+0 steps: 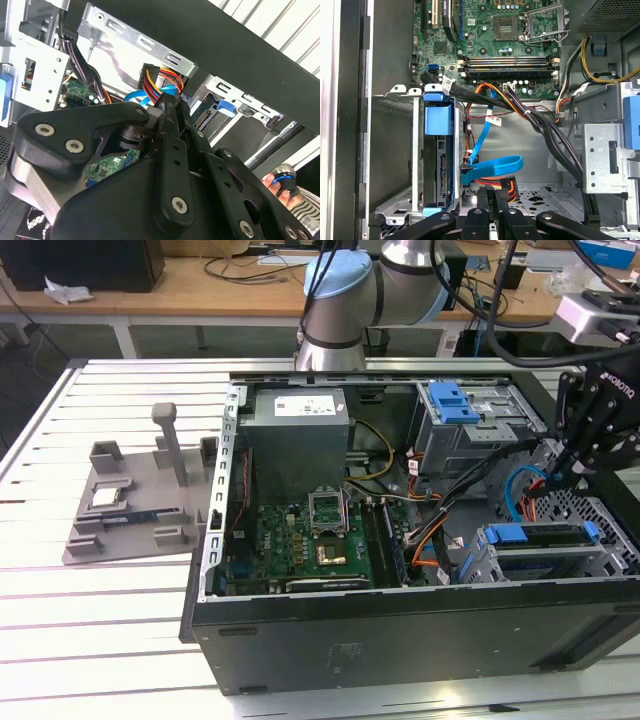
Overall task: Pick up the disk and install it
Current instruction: 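Insert the first disk wire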
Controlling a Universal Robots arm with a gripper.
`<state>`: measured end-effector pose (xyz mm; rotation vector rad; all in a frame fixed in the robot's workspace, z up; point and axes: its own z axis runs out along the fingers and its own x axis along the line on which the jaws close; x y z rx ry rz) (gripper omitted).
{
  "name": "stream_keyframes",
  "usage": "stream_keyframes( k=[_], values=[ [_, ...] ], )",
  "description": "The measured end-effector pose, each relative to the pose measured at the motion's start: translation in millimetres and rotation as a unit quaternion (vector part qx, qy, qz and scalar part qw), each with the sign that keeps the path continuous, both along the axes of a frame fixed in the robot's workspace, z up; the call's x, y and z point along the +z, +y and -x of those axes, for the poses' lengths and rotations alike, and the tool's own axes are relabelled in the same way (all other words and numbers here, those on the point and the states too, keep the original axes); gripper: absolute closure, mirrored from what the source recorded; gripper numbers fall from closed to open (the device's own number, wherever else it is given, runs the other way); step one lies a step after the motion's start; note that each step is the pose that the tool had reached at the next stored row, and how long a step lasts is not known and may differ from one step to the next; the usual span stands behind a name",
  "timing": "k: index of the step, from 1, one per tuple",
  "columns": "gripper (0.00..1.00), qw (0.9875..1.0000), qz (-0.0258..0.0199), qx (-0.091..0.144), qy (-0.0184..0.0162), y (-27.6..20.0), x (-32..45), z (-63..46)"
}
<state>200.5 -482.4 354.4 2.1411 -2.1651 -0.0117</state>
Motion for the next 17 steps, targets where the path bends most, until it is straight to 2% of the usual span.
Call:
stream_keyframes(
  k=[10, 13, 17],
  values=[
    [0.83, 1.0000, 0.0000, 0.000, 0.0000, -2.2, -6.1, 5.8],
    [0.83, 1.0000, 0.0000, 0.000, 0.0000, -7.6, -7.4, 6.6],
    [0.83, 1.0000, 0.0007, 0.000, 0.0000, -19.5, -9.1, 7.0]
  ],
)
